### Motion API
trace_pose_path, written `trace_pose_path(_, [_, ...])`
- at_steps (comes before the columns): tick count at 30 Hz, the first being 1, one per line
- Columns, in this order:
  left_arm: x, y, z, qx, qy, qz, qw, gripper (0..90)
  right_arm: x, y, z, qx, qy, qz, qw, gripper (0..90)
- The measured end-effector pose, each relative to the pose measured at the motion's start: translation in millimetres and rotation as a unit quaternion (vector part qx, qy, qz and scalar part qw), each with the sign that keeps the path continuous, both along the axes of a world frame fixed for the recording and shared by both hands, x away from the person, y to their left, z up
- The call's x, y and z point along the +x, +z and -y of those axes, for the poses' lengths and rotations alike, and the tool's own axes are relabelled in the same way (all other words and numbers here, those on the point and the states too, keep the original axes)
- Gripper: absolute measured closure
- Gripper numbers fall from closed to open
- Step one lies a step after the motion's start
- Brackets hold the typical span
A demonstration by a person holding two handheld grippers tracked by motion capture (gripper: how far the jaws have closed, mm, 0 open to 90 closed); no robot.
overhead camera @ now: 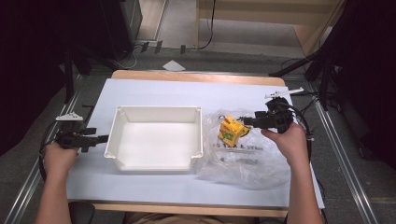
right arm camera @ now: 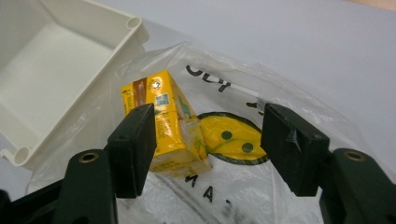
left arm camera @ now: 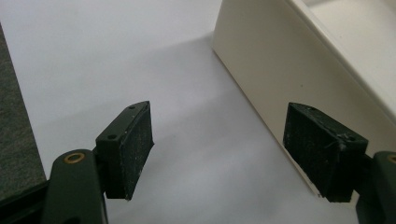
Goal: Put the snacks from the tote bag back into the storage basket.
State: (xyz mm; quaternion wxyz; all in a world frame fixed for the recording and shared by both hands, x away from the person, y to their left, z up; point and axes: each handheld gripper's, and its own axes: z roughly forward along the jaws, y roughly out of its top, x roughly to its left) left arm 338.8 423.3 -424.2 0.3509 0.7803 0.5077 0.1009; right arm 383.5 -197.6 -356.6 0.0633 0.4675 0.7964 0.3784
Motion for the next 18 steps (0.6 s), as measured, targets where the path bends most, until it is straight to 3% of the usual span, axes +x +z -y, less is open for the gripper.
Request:
trace_pose_path(10, [-0.1, -1.3, 0.8, 0.005, 0.000, -0.002, 1.0000, 25.2, -3.8, 8.2, -13.5, -0.020, 0.021, -0.006, 0.9996, 37.9])
trace_pose_path(18, [1.4, -1.8, 0.7, 0.009, 0.000, -0.001, 1.0000, 24.9, -7.0, 7.8, -28.9, -0.043, 0.050, 0.003, 0.9978, 36.6])
